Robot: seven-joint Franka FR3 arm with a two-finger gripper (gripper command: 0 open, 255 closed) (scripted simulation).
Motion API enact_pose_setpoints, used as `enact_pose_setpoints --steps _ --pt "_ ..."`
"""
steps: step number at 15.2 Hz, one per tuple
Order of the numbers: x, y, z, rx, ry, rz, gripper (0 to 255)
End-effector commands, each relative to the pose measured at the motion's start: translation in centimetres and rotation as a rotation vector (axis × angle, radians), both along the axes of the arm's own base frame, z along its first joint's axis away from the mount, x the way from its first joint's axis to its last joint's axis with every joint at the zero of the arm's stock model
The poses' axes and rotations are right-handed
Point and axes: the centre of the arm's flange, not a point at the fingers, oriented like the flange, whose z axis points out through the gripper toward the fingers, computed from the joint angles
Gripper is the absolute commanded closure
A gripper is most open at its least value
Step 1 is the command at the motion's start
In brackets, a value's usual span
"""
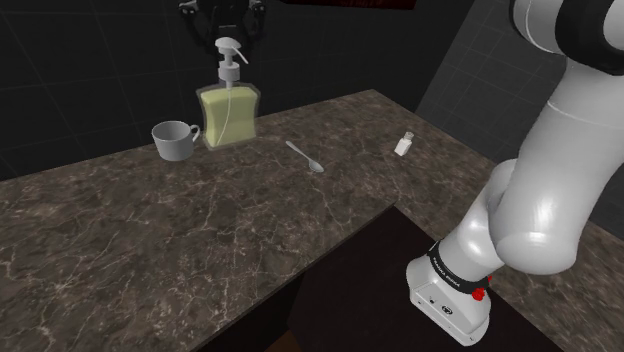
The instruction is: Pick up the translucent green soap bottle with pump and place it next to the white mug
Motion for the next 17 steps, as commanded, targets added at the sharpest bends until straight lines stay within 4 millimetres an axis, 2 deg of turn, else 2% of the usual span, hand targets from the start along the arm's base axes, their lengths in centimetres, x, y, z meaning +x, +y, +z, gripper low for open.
enact_pose_setpoints --steps 1,6,17 --pt "0.1 2.4 -0.2 0.001 -0.001 -0.002 255" --pt "0.0 8.8 -1.6 0.001 -0.001 -0.002 255" --pt "0.0 8.8 -7.4 0.001 -0.001 -0.002 255"
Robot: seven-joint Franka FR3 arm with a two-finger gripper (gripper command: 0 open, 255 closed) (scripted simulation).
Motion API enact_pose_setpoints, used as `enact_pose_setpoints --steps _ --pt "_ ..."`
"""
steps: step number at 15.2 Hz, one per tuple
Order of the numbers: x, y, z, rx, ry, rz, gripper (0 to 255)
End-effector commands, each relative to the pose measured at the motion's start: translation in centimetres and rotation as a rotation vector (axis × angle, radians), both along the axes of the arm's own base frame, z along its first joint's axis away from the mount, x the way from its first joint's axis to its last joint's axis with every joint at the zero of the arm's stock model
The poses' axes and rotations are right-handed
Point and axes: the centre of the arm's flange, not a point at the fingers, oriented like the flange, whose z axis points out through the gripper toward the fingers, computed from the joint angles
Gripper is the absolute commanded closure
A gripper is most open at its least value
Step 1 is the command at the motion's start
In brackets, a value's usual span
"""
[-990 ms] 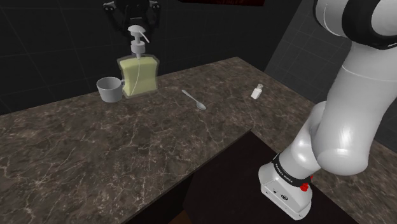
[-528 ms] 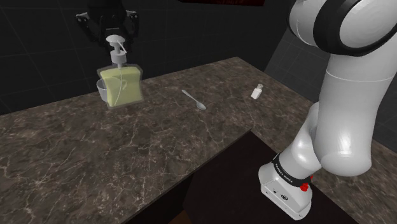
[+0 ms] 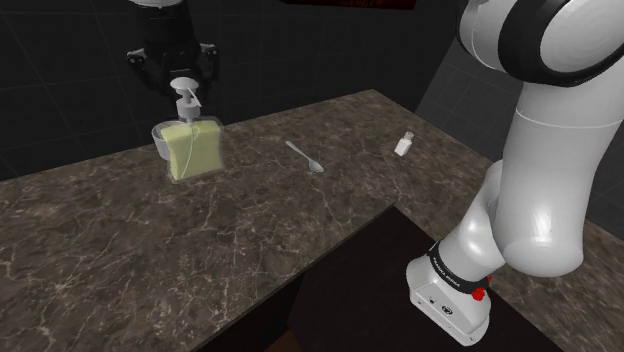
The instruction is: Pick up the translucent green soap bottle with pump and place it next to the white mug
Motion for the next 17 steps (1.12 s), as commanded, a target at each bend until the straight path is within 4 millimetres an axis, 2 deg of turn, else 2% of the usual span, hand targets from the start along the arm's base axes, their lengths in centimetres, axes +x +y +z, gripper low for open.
enact_pose_setpoints --steps 1,15,17 --pt "0.0 0.0 -1.1 0.001 -0.001 0.000 255" --pt "0.0 0.0 -8.8 0.001 -0.001 0.000 255" --pt "0.0 0.0 -8.8 0.001 -0.001 0.000 255"
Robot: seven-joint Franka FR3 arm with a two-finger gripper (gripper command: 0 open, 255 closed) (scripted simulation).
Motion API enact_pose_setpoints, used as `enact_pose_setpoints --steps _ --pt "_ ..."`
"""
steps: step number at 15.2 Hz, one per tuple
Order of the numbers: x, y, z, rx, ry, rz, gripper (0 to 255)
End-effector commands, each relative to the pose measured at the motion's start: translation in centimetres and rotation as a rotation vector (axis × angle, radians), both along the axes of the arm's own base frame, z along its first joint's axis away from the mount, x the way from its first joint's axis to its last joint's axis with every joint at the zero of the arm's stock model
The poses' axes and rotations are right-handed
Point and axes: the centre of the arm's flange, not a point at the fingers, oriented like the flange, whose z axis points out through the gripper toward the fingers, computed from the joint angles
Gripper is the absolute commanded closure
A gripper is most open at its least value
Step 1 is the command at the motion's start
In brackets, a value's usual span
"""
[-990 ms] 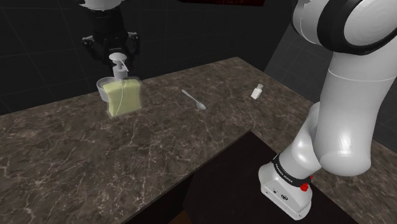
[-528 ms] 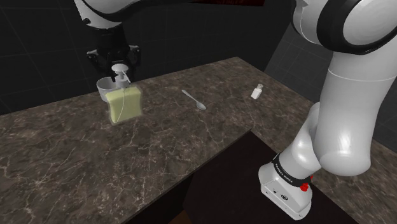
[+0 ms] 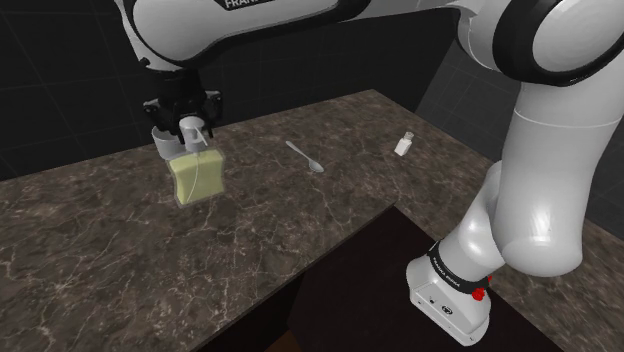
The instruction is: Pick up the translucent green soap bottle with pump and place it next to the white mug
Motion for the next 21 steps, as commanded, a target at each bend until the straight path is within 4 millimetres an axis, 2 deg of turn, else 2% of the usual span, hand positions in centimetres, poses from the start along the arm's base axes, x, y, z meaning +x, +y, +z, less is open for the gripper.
enact_pose_setpoints --steps 1,6,7,12,16,21 --pt "0.1 0.0 -0.2 0.001 -0.001 0.000 255" --pt "0.1 0.0 -0.2 0.001 -0.001 0.000 255" --pt "0.1 0.0 -0.2 0.001 -0.001 0.000 0" --pt "0.1 0.0 -0.2 0.001 -0.001 0.000 0" --pt "-0.2 0.7 4.8 0.001 -0.001 0.000 0" --pt "-0.2 0.7 4.8 0.001 -0.001 0.000 0"
